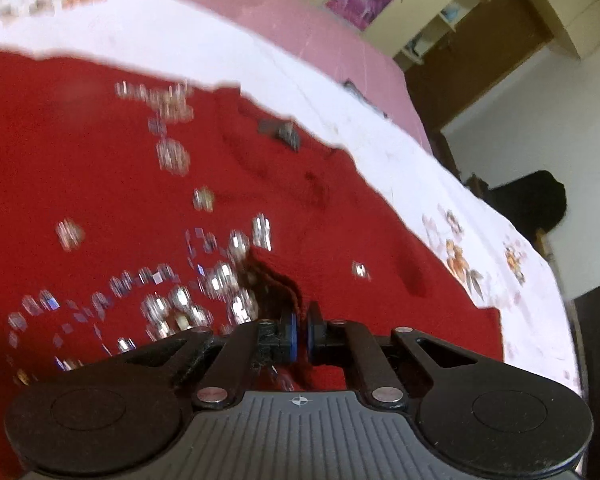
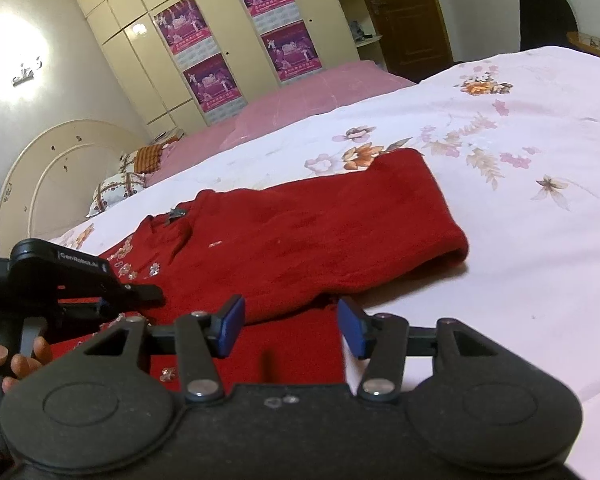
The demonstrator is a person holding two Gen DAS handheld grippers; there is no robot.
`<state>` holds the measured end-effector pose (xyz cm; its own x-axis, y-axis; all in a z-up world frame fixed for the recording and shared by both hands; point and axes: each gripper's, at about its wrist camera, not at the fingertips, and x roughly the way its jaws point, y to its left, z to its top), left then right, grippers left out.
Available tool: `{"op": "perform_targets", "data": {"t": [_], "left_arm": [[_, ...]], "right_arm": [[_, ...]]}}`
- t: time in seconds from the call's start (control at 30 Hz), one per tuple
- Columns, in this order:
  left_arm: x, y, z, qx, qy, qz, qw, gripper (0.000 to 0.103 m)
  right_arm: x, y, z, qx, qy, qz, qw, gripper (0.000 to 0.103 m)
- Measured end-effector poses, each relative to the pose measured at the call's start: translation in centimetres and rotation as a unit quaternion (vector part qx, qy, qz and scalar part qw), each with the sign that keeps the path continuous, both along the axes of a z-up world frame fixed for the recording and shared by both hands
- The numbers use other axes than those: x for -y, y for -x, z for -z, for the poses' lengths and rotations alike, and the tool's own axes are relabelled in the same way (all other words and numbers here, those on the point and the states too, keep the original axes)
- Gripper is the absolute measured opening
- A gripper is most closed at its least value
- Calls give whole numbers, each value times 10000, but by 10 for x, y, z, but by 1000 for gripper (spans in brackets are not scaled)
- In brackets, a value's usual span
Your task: Fold small clothes
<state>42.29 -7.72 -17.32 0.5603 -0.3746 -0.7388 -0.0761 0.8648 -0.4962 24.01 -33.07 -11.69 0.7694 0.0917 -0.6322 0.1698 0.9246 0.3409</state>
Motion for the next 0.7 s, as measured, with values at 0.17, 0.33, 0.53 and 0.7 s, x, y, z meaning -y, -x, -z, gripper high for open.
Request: {"op": "perform_targets", "data": {"t": [0.17, 0.33, 0.53, 0.7], "left_arm": [[-30, -4, -24, 404, -105, -221, 9989, 5], [-75, -14, -27, 449, -416, -572, 9965, 5], [-113, -17, -16, 366, -637, -887, 9933, 5], [-134, -24, 1, 211, -728, -1044, 9916, 5]], "right_arm": [[3, -2, -1, -14, 357, 133, 9993, 51], [2, -16, 7, -168, 719, 274, 9969, 55], [-5, -37, 16, -289, 916, 273, 9950, 53], [-6, -47, 23, -376, 864, 233, 9953, 34]]}}
